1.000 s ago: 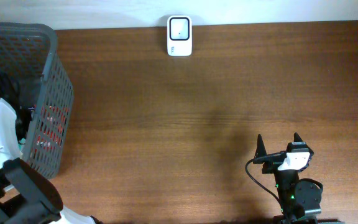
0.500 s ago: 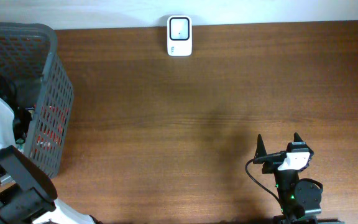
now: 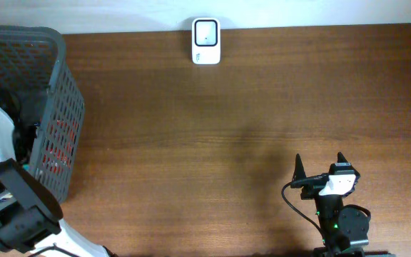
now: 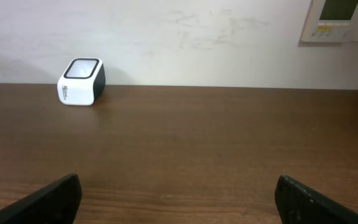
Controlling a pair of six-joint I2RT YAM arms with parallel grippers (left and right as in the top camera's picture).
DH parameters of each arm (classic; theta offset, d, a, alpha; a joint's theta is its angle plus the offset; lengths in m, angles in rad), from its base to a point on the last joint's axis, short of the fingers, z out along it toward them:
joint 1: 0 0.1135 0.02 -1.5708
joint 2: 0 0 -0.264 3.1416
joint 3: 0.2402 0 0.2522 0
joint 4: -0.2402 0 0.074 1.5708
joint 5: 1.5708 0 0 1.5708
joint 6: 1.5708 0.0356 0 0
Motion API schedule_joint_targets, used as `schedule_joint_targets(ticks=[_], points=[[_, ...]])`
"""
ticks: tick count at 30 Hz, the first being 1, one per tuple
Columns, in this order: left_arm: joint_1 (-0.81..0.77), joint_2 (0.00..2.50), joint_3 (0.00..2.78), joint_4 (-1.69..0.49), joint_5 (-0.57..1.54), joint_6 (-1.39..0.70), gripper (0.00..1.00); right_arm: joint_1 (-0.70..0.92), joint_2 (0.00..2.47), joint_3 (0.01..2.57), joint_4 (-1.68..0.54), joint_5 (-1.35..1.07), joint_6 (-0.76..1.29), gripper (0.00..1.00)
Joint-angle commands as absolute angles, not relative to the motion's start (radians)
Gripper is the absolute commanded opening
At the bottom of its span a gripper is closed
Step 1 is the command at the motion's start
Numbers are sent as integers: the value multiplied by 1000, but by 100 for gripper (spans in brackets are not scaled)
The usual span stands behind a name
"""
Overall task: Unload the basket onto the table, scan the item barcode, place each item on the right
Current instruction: 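Grasp the green tissue pack inside the basket with the left gripper, then lift the green tissue pack out and place it on the table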
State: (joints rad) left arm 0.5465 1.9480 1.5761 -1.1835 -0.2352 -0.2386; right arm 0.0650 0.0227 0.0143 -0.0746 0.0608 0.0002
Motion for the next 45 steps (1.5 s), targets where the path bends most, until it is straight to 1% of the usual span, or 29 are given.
schedule_joint_targets(ticks=[1,6,8,10,12,14,16,18,22,25,29,30,31,33,37,39,41,42,44,45], points=[[550,1950,1800,-1297,-150,-233,0,59,19,6,-78,59,4,98],[548,1950,2211,-1490,98,-233,0,59,19,6,-78,59,4,99],[539,1950,2374,-1554,165,-233,0,59,19,6,-78,59,4,98],[517,1950,2549,-1611,279,-232,0,59,19,6,-78,59,4,98],[465,1950,2636,-1618,441,-190,0,59,19,6,-78,59,4,99],[374,1950,2643,-1620,559,-176,0,59,19,6,-78,59,4,98],[228,1955,2642,-1615,549,-159,0,59,19,6,-78,59,4,98],[102,1968,2640,-1607,481,-159,0,59,19,6,-78,59,4,99],[-141,2030,2635,-1618,212,-160,0,59,19,6,-78,59,4,98],[-278,2119,2635,-1630,79,-168,0,59,19,6,-78,59,4,98],[-385,2265,2635,-1629,10,-171,0,59,19,6,-78,59,4,98],[-414,2332,2635,-1628,-12,-210,0,59,19,6,-78,59,4,99],[-440,2405,2635,-1628,-12,-286,0,59,19,6,-78,59,4,99],[-465,2470,2635,-1621,-12,-330,0,59,19,6,-78,59,4,98],[-533,2606,2635,-1580,7,-355,0,59,19,6,-78,59,4,99],[-552,2633,2635,-1581,7,-355,1,59,19,6,-78,59,4,99],[-570,2645,2635,-1584,7,-355,6,59,19,6,-78,59,4,99],[-577,2645,2635,-1585,6,-354,20,59,19,6,-78,59,4,98],[-580,2645,2636,-1597,7,-350,26,59,19,6,-78,59,4,98],[-580,2644,2636,-1612,4,-340,34,59,19,6,-78,59,4,99]])
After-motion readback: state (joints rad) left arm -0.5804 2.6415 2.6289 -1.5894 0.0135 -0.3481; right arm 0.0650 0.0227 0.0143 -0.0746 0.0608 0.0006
